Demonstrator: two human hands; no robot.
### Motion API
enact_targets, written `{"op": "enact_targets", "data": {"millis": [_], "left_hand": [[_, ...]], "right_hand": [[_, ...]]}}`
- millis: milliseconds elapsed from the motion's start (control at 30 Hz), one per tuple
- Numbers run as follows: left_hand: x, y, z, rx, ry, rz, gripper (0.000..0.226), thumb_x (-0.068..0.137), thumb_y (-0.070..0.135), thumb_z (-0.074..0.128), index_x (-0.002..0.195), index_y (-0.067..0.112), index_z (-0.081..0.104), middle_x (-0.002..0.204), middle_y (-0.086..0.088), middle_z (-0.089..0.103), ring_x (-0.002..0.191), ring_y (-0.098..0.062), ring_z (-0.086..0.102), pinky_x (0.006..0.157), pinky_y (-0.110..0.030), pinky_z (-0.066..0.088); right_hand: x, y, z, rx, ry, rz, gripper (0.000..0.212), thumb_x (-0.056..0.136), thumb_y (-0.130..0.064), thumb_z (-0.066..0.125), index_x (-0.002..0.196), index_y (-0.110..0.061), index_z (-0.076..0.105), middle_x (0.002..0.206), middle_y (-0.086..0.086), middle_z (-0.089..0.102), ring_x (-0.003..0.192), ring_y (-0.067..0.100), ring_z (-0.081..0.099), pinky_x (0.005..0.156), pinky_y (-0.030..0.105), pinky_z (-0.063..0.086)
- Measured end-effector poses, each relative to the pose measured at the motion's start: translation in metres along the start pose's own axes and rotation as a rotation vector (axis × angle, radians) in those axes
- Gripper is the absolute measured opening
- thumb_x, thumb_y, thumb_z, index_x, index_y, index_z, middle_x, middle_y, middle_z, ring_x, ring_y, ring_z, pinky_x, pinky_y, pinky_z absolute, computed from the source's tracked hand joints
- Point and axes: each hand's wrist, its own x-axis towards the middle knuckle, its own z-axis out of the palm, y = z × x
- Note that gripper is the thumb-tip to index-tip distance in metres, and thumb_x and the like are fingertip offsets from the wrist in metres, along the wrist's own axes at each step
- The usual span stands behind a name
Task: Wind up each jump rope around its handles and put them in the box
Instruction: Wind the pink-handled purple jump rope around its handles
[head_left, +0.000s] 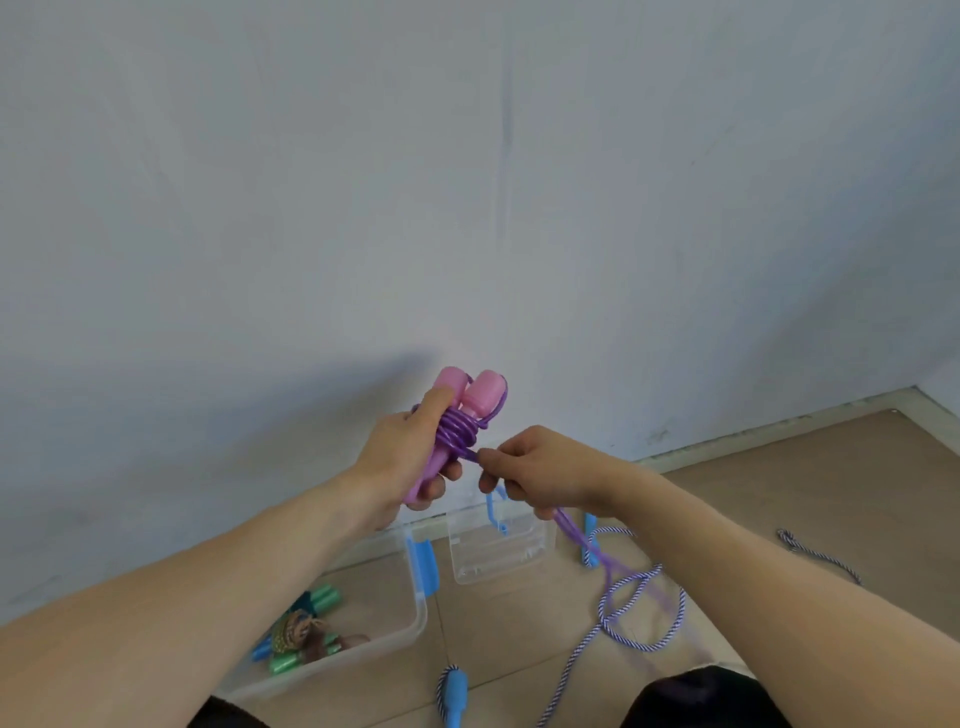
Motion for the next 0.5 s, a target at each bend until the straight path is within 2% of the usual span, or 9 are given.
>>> {"op": "enact_targets", "data": {"millis": [100,133,200,300,333,400,467,500], "left_hand": [[0.007,-0.003,-0.012,0.184,0.129,0.104,0.053,0.093,0.059,0.047,0.077,0.01,0.06,0.055,-0.011,0.057,0.039,-0.02,0.037,0.04,-0.02,0.027],[0.008,-0.004,-0.016,0.25,0.111,0.104,0.055,0.093,0.06,0.047,0.077,0.01,0.06,0.055,-0.01,0.057,0.039,-0.02,0.037,0.04,-0.02,0.027],[0.009,-0.008,-0.017,0.429,0.036,0.08,0.06,0.09,0.067,0.046,0.076,0.011,0.062,0.053,-0.008,0.057,0.036,-0.019,0.035,0.039,-0.02,0.028],[0.004,-0.013,-0.006,0.674,-0.157,-0.018,0.077,0.083,0.083,0.033,0.073,0.014,0.065,0.047,-0.005,0.051,0.033,-0.017,0.031,0.039,-0.019,0.029],[0.002,-0.015,-0.003,0.71,-0.265,-0.061,0.086,0.08,0.088,0.023,0.074,0.014,0.065,0.047,-0.005,0.049,0.033,-0.018,0.031,0.04,-0.019,0.029],[-0.002,-0.019,0.001,0.704,-0.521,-0.145,0.104,0.066,0.096,0.003,0.071,0.012,0.065,0.046,-0.006,0.047,0.034,-0.018,0.032,0.041,-0.02,0.029],[-0.007,-0.017,0.002,0.614,-0.756,-0.215,0.109,0.054,0.099,-0.006,0.063,0.013,0.061,0.046,-0.006,0.046,0.035,-0.016,0.03,0.04,-0.021,0.026],[-0.01,-0.013,0.003,0.554,-0.844,-0.244,0.109,0.054,0.097,-0.01,0.06,0.014,0.06,0.047,-0.005,0.045,0.035,-0.014,0.029,0.039,-0.021,0.024]], "right_hand": [[-0.005,-0.002,-0.005,-0.324,0.014,-0.05,0.04,0.101,-0.044,0.042,0.076,-0.026,0.068,0.071,0.007,0.054,0.06,0.019,0.047,0.062,0.032,0.044],[-0.007,-0.003,-0.005,-0.421,0.022,-0.1,0.038,0.101,-0.042,0.042,0.078,-0.027,0.068,0.074,0.004,0.059,0.065,0.019,0.052,0.066,0.034,0.044],[-0.013,-0.008,-0.001,-0.555,0.039,-0.197,0.036,0.1,-0.039,0.045,0.081,-0.02,0.07,0.072,-0.002,0.062,0.067,0.016,0.055,0.063,0.031,0.042],[-0.02,-0.017,-0.001,-0.605,0.077,-0.338,0.034,0.092,-0.038,0.061,0.061,-0.027,0.065,0.054,-0.002,0.054,0.053,0.012,0.047,0.055,0.031,0.041],[-0.022,-0.019,-0.004,-0.582,0.092,-0.373,0.029,0.086,-0.039,0.069,0.058,-0.03,0.067,0.053,0.0,0.056,0.051,0.012,0.047,0.055,0.033,0.043],[-0.024,-0.019,-0.012,-0.399,0.08,-0.381,0.02,0.069,-0.039,0.085,0.065,-0.023,0.074,0.059,0.005,0.065,0.053,0.01,0.051,0.057,0.032,0.045],[-0.027,-0.015,-0.018,-0.128,0.031,-0.351,0.028,0.057,-0.03,0.094,0.069,-0.013,0.075,0.068,0.012,0.07,0.059,0.011,0.056,0.059,0.03,0.045],[-0.027,-0.011,-0.021,-0.011,0.024,-0.343,0.029,0.056,-0.026,0.095,0.07,-0.009,0.075,0.07,0.016,0.071,0.061,0.014,0.058,0.061,0.031,0.045]]}}
